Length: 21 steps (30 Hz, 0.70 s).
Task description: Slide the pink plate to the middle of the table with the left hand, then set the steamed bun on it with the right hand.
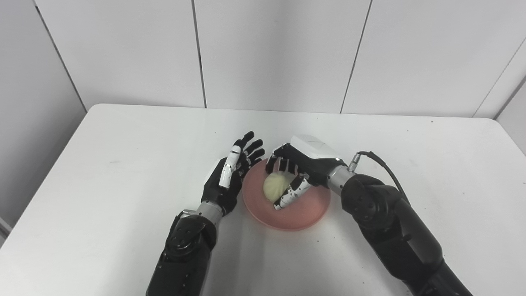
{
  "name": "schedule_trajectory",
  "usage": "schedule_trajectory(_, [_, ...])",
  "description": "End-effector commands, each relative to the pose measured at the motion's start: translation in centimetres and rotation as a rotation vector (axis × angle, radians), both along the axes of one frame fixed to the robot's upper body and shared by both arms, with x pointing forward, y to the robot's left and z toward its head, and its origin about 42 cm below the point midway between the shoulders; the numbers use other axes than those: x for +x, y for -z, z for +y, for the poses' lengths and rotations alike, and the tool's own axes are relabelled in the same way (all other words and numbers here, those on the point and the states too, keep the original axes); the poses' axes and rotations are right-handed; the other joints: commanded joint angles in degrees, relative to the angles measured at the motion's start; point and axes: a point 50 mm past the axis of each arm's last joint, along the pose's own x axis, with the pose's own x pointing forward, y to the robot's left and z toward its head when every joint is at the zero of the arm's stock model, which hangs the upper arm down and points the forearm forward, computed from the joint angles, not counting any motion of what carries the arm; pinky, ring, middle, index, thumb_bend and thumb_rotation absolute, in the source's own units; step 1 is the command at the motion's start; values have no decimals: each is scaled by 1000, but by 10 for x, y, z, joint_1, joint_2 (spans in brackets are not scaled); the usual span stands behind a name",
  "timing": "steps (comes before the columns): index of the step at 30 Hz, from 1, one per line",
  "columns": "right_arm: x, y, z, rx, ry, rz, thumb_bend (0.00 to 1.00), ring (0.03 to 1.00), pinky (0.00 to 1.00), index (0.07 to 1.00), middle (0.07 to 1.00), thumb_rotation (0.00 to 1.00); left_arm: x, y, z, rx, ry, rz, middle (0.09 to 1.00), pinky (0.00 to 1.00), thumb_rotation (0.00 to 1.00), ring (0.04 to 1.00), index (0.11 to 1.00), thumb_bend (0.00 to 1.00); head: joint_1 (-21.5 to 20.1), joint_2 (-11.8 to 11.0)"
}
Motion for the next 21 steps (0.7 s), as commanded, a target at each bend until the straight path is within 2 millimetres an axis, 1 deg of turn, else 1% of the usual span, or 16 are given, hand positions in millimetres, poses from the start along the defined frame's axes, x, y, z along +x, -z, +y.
schedule_trajectory(1, [6, -18, 4, 2, -25, -80, 517, 360, 265, 530, 409, 0, -21, 44, 6, 61, 0, 227, 919, 927, 1000, 912, 936, 440, 0, 0])
schedule_trajectory(5, [9, -13, 3, -14, -7, -76, 517, 372, 272, 531, 411, 0, -21, 44, 7, 63, -1, 228, 917, 927, 1000, 911, 934, 439, 0, 0])
schedule_trajectory(10, [15, -2, 5, -23, 6, -72, 516, 345, 247, 530, 404, 0, -21, 44, 7, 61, -4, 229, 914, 922, 1000, 909, 930, 438, -2, 0])
schedule_trajectory(11, [16, 1, 6, -25, 6, -71, 522, 338, 243, 505, 448, 0, -21, 44, 7, 62, -3, 227, 912, 919, 1000, 906, 928, 436, -2, 0])
schedule_trajectory(12, [18, 3, 6, -25, 4, -71, 525, 335, 241, 494, 466, 0, -22, 44, 7, 62, -3, 227, 913, 918, 1000, 906, 929, 435, -2, 0])
schedule_trajectory(13, [19, 4, 7, -26, 3, -72, 521, 338, 245, 511, 438, 0, -22, 44, 7, 61, -2, 227, 914, 919, 1000, 905, 929, 435, -3, 0])
schedule_trajectory(15, [19, 6, 7, -29, 3, -75, 518, 339, 247, 523, 418, 0, -22, 44, 7, 57, -1, 228, 914, 920, 1000, 905, 929, 436, -3, 1])
schedule_trajectory(16, [19, 6, 8, -31, 4, -78, 523, 337, 247, 502, 454, 0, -22, 44, 7, 56, 1, 228, 916, 922, 1000, 906, 931, 437, -3, 1])
schedule_trajectory(17, [19, 7, 9, -42, 9, -81, 525, 336, 247, 495, 467, 0, -22, 44, 7, 58, 1, 227, 916, 923, 1000, 907, 931, 438, -3, 1])
schedule_trajectory(19, [19, 8, 9, -66, 15, -89, 527, 343, 255, 490, 478, 0, -22, 44, 8, 61, -1, 226, 913, 916, 1000, 903, 927, 439, -4, 0])
schedule_trajectory(20, [18, 8, 10, -77, 16, -94, 522, 388, 290, 519, 460, 1, -22, 44, 8, 61, -2, 226, 912, 912, 1000, 901, 926, 437, -4, 0])
schedule_trajectory(21, [17, 6, 10, -91, 18, -100, 520, 411, 308, 534, 452, 1, -22, 44, 8, 60, -3, 228, 911, 910, 1000, 900, 926, 436, -5, 0])
